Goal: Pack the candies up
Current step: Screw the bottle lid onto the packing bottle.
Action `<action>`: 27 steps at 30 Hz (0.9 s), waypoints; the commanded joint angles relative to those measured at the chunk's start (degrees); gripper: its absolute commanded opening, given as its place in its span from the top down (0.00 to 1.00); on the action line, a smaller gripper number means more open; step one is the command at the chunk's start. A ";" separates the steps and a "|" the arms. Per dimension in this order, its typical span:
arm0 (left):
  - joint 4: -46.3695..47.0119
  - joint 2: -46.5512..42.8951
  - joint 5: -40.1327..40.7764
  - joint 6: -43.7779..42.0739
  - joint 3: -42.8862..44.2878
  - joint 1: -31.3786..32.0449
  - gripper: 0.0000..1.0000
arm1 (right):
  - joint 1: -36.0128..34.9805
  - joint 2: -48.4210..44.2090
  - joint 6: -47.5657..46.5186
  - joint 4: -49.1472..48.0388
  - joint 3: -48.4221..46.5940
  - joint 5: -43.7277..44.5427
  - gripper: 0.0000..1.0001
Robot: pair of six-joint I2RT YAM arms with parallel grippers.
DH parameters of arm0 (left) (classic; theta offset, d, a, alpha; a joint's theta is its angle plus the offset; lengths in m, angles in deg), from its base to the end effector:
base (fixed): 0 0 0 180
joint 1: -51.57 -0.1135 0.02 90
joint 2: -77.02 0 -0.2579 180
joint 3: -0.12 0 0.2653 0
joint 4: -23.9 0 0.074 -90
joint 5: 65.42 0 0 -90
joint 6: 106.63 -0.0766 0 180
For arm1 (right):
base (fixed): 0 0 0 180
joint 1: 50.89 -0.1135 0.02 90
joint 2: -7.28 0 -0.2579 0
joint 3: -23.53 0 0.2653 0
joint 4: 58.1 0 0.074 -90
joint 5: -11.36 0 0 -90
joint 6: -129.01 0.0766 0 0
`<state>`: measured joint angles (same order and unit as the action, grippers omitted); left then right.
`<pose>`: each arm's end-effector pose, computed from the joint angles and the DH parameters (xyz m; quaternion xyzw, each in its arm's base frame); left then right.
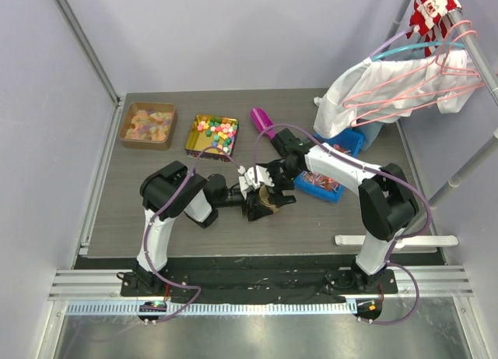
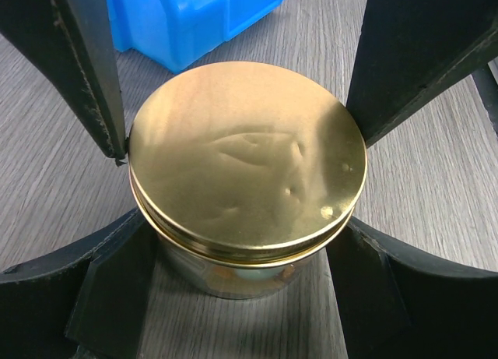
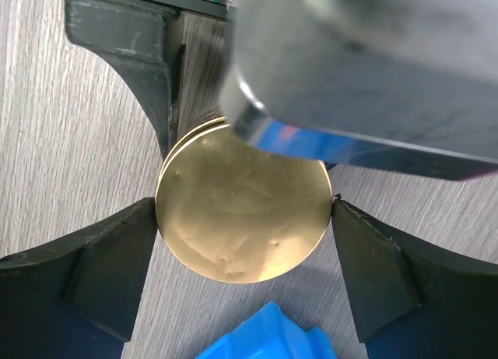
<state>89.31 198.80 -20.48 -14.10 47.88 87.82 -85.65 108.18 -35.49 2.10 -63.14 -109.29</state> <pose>0.2547 -0.2540 0.0585 0.4422 0.5978 -0.4740 0.4717 0.2764 0.2393 0.1668 -0.7999 0.5239 0.2019 0.2119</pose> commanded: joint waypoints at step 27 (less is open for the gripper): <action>5.55 0.39 3.05 -0.42 0.11 -0.04 0.32 | -3.38 -8.88 50.40 -32.36 15.77 11.30 0.32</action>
<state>88.96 198.80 -22.09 -15.06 47.88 87.58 -87.48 99.13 2.48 -22.21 -48.58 -103.28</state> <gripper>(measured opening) 0.827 0.864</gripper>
